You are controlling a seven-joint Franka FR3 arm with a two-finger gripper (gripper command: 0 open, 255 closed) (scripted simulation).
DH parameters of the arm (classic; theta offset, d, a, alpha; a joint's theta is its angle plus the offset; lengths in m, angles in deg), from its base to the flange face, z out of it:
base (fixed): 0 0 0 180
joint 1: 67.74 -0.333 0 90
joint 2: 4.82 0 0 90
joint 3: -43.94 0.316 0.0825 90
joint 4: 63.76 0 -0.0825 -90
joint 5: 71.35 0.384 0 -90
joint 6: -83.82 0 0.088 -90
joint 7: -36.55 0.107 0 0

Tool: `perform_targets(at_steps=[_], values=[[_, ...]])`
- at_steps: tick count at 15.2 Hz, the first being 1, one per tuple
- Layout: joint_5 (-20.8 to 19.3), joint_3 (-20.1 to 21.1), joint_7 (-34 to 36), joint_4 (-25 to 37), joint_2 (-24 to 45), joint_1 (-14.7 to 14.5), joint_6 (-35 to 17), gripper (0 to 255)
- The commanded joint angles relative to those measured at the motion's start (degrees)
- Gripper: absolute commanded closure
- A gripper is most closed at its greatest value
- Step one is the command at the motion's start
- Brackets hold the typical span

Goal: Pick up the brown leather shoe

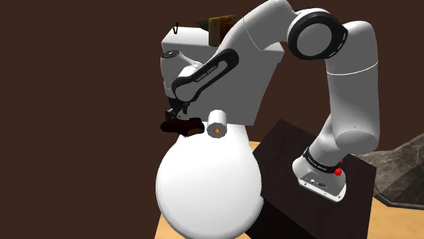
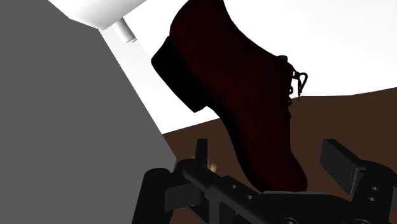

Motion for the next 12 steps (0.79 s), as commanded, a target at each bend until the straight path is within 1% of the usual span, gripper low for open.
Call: perform_targets(at_steps=[1, 7, 9, 10, 12], values=[[-0.47, -0.25, 0.23, 1.71, 2.60, -0.44, -0.99, 0], [-1.23, -0.84, 0.77, 1.81, 5.78, -0.85, -4.04, 0], [-1.30, -0.90, 0.82, 1.84, 6.10, -0.89, -4.33, 0], [-1.30, -0.90, 0.83, 1.71, 6.01, -0.88, -4.37, 255], [-1.30, -0.90, 0.82, 1.78, 6.06, -0.89, -4.35, 255]])
